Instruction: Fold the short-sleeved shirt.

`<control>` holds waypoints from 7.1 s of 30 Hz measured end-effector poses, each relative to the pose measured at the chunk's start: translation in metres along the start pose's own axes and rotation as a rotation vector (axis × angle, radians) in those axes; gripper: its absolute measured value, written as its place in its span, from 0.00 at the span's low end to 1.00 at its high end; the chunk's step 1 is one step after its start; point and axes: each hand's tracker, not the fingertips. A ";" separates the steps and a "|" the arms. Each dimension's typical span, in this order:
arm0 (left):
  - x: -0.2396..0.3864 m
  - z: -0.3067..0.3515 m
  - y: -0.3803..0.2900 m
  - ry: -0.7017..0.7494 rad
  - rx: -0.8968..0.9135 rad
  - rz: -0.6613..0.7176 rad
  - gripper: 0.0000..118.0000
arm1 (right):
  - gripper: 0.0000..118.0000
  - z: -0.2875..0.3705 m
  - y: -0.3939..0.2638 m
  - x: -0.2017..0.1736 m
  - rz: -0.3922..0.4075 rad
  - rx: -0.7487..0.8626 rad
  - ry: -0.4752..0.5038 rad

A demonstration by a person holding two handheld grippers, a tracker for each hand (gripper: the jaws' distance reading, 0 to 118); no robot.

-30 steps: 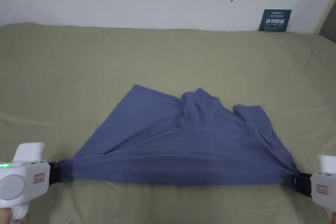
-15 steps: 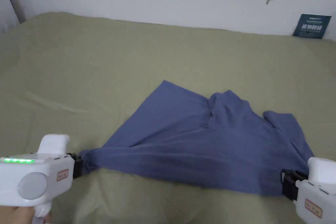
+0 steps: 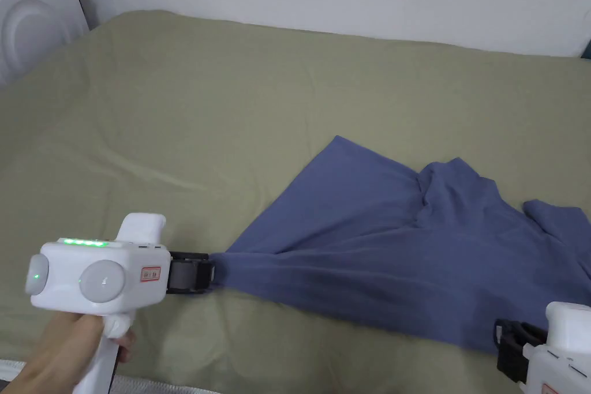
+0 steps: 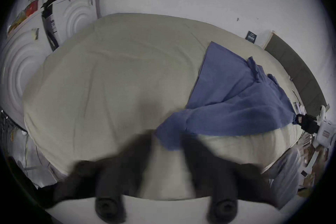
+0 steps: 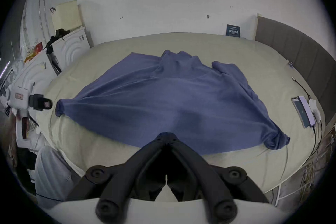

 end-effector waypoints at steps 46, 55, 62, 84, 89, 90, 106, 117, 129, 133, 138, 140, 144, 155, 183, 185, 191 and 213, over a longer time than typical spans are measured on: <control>0.036 -0.049 0.003 0.025 -0.166 0.003 0.02 | 0.17 -0.241 0.215 0.102 0.153 -0.232 -0.051; 0.047 -0.018 0.014 0.063 -0.090 -0.019 0.02 | 0.00 -0.108 0.226 0.104 0.156 -0.006 -0.022; 0.066 0.058 0.080 -0.008 0.137 -0.005 0.02 | 0.00 0.025 0.256 0.100 0.143 0.231 -0.072; 0.189 0.191 0.357 0.136 0.502 -0.155 0.02 | 0.00 0.182 0.428 0.127 0.046 0.578 -0.320; 0.197 0.179 0.397 0.187 0.520 -0.156 0.02 | 0.00 0.156 0.473 0.129 0.065 0.579 -0.358; 0.198 0.174 0.407 0.191 0.523 -0.150 0.02 | 0.00 0.150 0.484 0.130 0.066 0.581 -0.364; 0.226 0.110 0.536 0.270 0.574 -0.098 0.02 | 0.00 0.074 0.633 0.138 0.101 0.648 -0.408; 0.217 -0.006 0.548 0.295 0.503 -0.084 0.02 | 0.00 -0.032 0.611 0.145 0.049 0.567 -0.380; 0.183 -0.149 0.422 0.275 0.303 -0.132 0.02 | 0.00 -0.143 0.462 0.153 0.001 0.347 -0.323; 0.169 -0.153 0.375 0.242 0.269 -0.121 0.02 | 0.00 -0.142 0.404 0.152 0.017 0.294 -0.309; 0.148 -0.126 0.310 0.211 0.226 -0.160 0.02 | 0.00 -0.108 0.329 0.155 0.011 0.252 -0.270; 0.142 -0.109 0.284 0.192 0.221 -0.159 0.02 | 0.00 -0.094 0.301 0.156 -0.001 0.242 -0.263; 0.130 -0.076 0.227 0.158 0.218 -0.162 0.02 | 0.00 -0.058 0.242 0.158 -0.063 0.206 -0.202; 0.094 0.004 0.065 0.094 0.151 -0.180 0.02 | 0.00 0.041 0.074 0.140 -0.049 0.109 -0.156; 0.063 0.052 -0.056 0.084 0.059 -0.114 0.91 | 0.89 0.071 -0.029 0.129 -0.044 -0.027 -0.191; 0.062 0.060 -0.057 0.093 0.061 -0.104 0.54 | 0.61 0.079 -0.029 0.130 -0.052 0.008 -0.196; 0.045 0.063 -0.053 0.048 0.064 0.020 0.00 | 0.00 0.083 -0.031 0.144 -0.192 0.046 -0.180; 0.068 0.014 -0.049 0.040 -0.025 -0.049 0.02 | 0.42 0.061 -0.038 0.157 -0.150 -0.038 -0.166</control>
